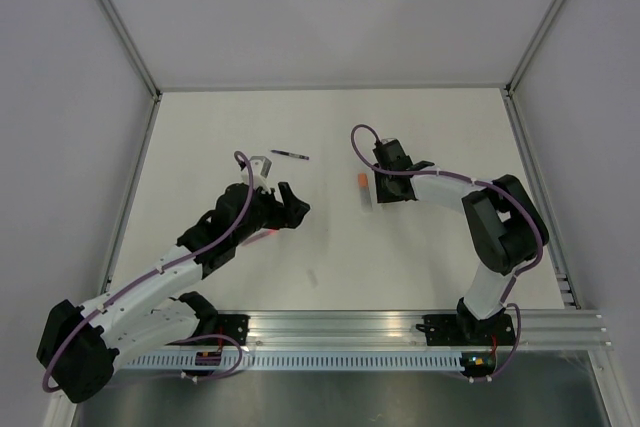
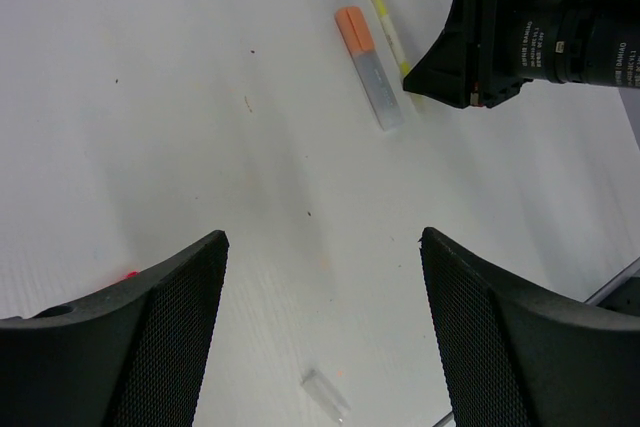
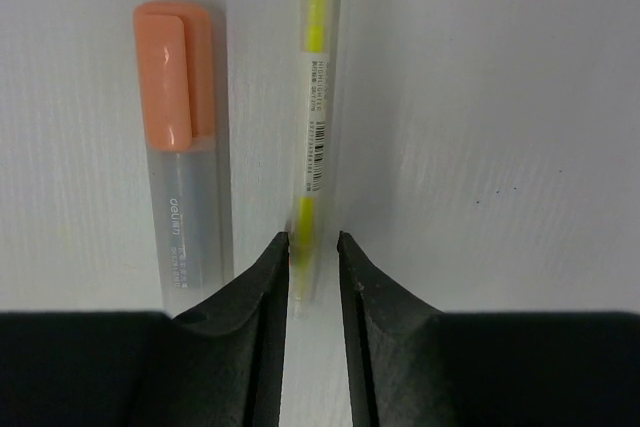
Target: Insert the pens into the pen caps
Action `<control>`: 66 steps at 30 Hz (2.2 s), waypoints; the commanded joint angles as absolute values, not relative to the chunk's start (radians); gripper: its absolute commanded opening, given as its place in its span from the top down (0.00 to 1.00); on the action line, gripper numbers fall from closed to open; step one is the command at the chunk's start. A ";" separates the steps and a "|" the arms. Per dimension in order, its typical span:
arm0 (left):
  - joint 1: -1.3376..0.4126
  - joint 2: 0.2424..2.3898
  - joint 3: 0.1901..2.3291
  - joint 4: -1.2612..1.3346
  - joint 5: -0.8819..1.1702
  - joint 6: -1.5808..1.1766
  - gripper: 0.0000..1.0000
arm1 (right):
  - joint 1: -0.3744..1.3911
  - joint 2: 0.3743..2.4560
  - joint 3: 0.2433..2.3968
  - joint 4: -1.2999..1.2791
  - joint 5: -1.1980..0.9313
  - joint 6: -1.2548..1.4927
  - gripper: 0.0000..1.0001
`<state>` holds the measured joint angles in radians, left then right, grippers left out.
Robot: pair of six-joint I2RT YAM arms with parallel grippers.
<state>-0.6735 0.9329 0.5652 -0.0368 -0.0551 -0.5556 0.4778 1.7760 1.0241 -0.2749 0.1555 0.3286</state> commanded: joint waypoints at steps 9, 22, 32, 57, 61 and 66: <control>-0.667 0.911 0.601 -0.215 -0.140 -0.624 0.23 | 0.477 1.602 1.036 -0.353 0.138 0.328 0.67; -0.499 1.106 0.811 -0.403 -0.077 -0.842 0.22 | 0.514 1.335 0.824 -0.246 -0.011 0.374 0.66; -0.457 1.253 0.897 -0.443 -0.086 -0.445 0.22 | 0.551 1.203 0.738 -0.181 -0.141 0.382 0.65; -0.457 1.649 0.939 -0.718 -0.005 0.224 0.57 | 0.551 1.052 0.692 -0.121 -0.216 0.397 0.62; -0.462 1.695 0.960 -0.729 -0.005 0.221 0.61 | 0.551 1.055 0.692 -0.123 -0.213 0.397 0.62; -0.471 1.752 0.979 -0.744 0.006 0.216 0.62 | 0.551 1.055 0.692 -0.121 -0.207 0.396 0.62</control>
